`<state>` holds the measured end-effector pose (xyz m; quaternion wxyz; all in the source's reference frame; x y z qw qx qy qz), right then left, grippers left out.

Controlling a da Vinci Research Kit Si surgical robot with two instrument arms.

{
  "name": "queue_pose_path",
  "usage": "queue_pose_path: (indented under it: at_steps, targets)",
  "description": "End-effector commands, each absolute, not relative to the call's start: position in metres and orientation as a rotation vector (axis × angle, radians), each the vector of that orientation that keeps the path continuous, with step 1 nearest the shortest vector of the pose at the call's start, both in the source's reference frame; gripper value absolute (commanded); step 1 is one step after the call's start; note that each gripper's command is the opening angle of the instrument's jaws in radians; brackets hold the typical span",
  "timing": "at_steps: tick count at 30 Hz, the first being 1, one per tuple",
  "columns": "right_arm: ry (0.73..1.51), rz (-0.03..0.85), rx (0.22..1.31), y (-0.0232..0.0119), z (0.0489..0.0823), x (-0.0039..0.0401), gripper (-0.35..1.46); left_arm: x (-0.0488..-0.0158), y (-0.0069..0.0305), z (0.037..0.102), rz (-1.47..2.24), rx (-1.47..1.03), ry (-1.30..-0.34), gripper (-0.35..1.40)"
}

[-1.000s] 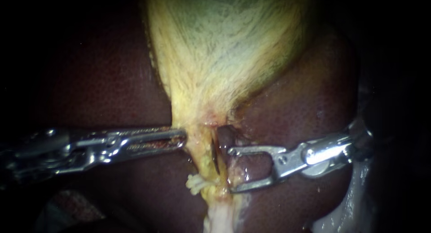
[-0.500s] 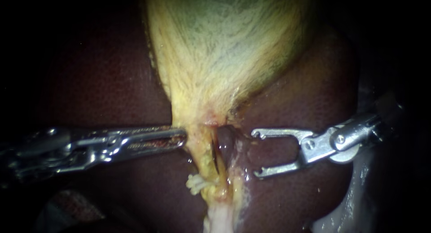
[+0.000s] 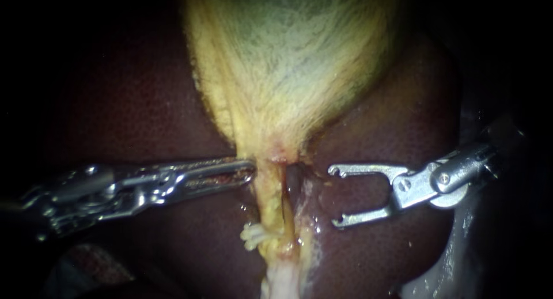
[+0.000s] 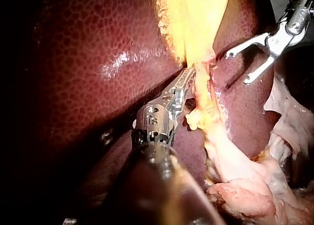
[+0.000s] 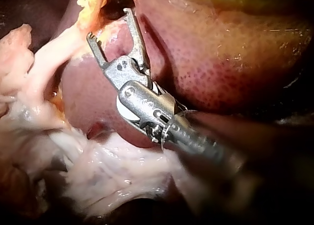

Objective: Going back second clip left tube

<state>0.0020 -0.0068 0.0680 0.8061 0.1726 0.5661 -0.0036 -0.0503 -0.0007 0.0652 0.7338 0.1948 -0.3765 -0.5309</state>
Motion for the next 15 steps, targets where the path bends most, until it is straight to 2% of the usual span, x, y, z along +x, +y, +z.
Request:
queue_pose_path:
  at_steps: [1, 15]
  targets:
    - [1.212, -0.008, 0.370, -0.0068, 0.0680, 0.0020, 0.60, -0.0505, -0.0009, 0.0652, -1.165, 0.432, -0.827, -0.01]
    - [1.213, -0.011, 0.368, -0.0065, 0.0676, 0.0020, 0.60, -0.0512, -0.0012, 0.0656, -1.161, 0.436, -0.825, -0.01]
